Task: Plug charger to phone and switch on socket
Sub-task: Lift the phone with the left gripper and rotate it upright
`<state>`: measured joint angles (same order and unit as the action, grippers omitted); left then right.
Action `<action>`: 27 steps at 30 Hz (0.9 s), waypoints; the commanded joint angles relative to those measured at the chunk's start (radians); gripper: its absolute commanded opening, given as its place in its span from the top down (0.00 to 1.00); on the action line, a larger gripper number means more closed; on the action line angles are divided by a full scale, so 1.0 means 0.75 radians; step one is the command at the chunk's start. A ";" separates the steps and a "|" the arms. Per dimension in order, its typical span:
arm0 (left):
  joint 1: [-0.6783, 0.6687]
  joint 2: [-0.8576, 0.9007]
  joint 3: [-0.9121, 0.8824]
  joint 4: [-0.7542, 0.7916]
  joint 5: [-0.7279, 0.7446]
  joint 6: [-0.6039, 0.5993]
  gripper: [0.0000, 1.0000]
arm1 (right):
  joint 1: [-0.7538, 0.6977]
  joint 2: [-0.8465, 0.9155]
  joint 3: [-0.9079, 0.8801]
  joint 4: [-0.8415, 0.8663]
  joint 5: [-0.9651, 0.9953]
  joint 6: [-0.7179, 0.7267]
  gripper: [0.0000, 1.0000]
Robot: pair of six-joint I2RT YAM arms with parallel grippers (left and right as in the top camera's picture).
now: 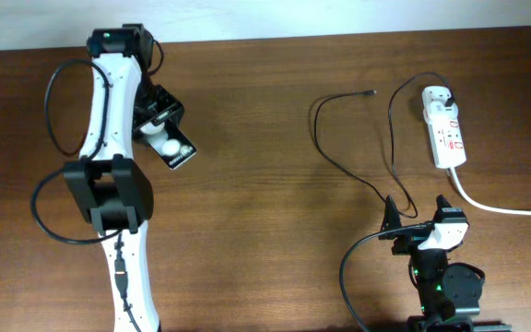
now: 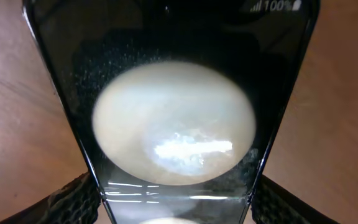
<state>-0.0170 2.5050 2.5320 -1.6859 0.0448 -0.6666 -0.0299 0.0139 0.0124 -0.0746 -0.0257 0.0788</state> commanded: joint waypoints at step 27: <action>-0.135 -1.344 -0.839 0.141 -0.010 0.181 0.30 | -0.004 -0.009 -0.009 -0.005 0.006 0.005 0.02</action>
<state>-0.1184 1.5078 1.9968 -1.6367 0.0582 -0.4992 -0.0299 0.0151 0.0124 -0.0746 -0.0257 0.0792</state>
